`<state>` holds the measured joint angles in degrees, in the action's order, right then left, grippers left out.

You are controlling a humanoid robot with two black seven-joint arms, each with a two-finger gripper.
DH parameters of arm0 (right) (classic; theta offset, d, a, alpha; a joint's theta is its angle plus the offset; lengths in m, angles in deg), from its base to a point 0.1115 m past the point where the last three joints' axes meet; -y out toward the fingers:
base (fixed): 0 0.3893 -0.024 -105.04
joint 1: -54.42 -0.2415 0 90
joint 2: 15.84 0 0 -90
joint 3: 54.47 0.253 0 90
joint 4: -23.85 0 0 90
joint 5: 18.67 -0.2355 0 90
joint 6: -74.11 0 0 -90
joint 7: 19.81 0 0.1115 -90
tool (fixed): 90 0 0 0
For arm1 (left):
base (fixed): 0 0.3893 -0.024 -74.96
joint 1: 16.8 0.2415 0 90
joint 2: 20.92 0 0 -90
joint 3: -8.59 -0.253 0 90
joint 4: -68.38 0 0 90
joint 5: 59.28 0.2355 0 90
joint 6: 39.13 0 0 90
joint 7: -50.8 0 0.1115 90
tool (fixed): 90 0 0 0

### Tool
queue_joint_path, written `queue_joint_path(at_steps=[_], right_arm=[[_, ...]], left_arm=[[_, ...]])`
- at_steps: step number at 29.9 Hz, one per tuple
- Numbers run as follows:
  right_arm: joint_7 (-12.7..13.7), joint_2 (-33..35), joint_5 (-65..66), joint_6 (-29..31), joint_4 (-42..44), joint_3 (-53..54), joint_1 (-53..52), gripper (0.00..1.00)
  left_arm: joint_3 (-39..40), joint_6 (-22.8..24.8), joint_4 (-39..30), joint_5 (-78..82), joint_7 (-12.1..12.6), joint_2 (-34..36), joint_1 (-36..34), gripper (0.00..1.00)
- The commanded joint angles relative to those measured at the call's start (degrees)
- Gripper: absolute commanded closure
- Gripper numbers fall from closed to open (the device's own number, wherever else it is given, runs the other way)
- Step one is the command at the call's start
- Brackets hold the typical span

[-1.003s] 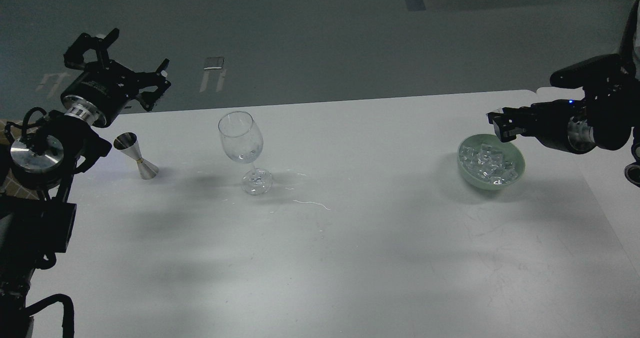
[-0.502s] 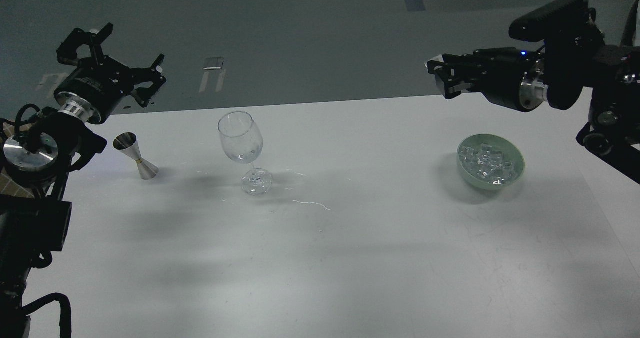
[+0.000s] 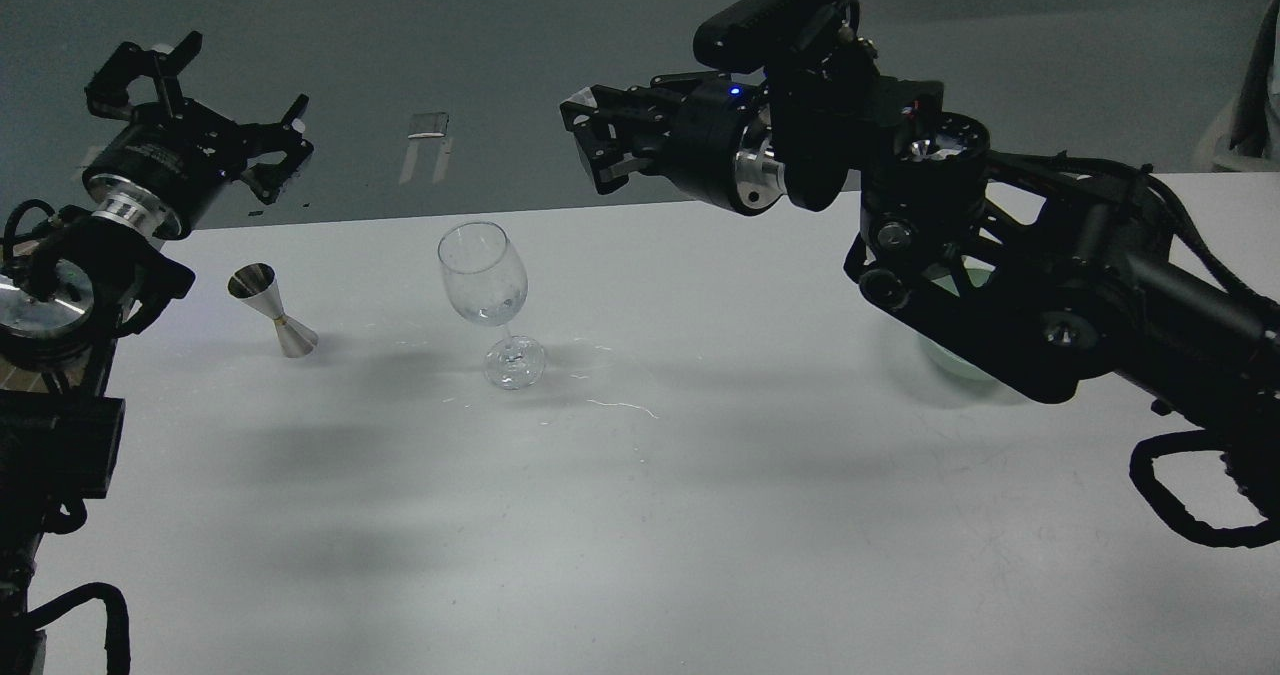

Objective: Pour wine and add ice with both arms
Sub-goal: 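Carry the ice with the right gripper over the wine glass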

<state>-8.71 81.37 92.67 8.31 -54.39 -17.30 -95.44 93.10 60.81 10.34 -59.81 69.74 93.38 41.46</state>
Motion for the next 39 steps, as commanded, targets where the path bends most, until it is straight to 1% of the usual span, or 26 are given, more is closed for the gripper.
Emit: queue_joint_path(at_steps=[1,5,9,13,20,27,32,39], right_arm=[[-0.02,-7.20,1.42,-0.03,5.46,-0.07,0.01,0.96],[-0.02,-7.20,2.65,-0.21,9.60,-2.09,-0.08,0.96],[-0.11,-7.20,2.65,-2.05,15.04,-2.80,-1.40,0.96],[-0.29,-7.20,2.48,-2.14,16.54,-2.97,-2.28,0.95],[-0.90,-7.20,1.95,-2.23,14.71,-3.24,-2.63,0.94],[-2.57,-7.20,-0.24,-2.40,10.58,-2.89,-1.84,0.94],[-2.75,-7.20,-2.18,-2.49,9.43,-3.15,-1.49,0.94],[-4.33,-7.20,-3.15,-2.49,9.43,-3.59,-1.22,0.94]], left_arm=[[0.04,0.07,-0.06,0.00,0.05,0.57,0.18,0.02],[0.04,0.07,-0.06,0.00,0.05,0.57,0.45,0.02],[0.04,0.34,-0.06,0.00,-0.04,0.31,0.45,0.02],[0.13,0.42,-0.06,0.00,-0.13,-0.04,0.45,0.02],[0.13,0.51,-0.06,0.00,-0.13,0.04,0.45,0.02],[0.13,0.60,-0.06,0.00,-0.13,0.22,0.54,0.02],[0.13,0.51,-0.06,0.00,-0.04,0.39,0.54,0.02],[0.13,0.60,-0.06,0.00,-0.04,0.74,0.54,0.02]])
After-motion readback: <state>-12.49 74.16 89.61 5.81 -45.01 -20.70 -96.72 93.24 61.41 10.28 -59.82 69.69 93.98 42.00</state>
